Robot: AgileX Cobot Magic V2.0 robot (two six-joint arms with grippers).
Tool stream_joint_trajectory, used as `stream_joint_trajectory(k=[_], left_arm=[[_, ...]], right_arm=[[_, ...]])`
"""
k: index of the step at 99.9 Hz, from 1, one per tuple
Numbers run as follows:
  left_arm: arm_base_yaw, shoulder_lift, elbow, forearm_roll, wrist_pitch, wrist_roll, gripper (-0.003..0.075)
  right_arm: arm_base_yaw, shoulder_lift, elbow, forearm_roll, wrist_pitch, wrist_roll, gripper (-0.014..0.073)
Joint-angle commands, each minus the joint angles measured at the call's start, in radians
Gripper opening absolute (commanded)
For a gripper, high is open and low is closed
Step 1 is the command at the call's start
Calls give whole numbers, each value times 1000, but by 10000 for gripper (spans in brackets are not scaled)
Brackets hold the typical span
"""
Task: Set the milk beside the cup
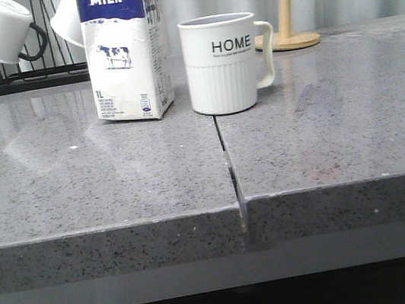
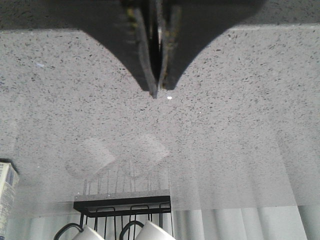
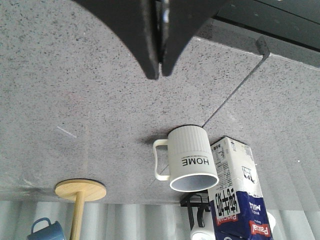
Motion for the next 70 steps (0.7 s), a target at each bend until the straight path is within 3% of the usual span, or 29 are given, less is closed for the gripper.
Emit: stream_joint_trajectory(k=[1,18,31,52,60,70], left_arm=[[2,-32,38,-9,-82,-2,-21],[2,-32,38,-9,-82,-2,-21],[2,-32,38,-9,-82,-2,-21],[2,-32,38,-9,-82,-2,-21],[2,-32,38,-9,-82,-2,-21],[2,-32,38,-9,-82,-2,-21]], right_arm=[[1,11,-27,-21,-105,-5,-60],[-46,12,8,-90,-240,-5,-60],[-206,12,121,-85,-461,-5,-60],[-442,3,342,-41,-698,3,-61],[-464,-32,402,-42,-726,5,-61],[-464,-89,400,-46,-623,6,-61]])
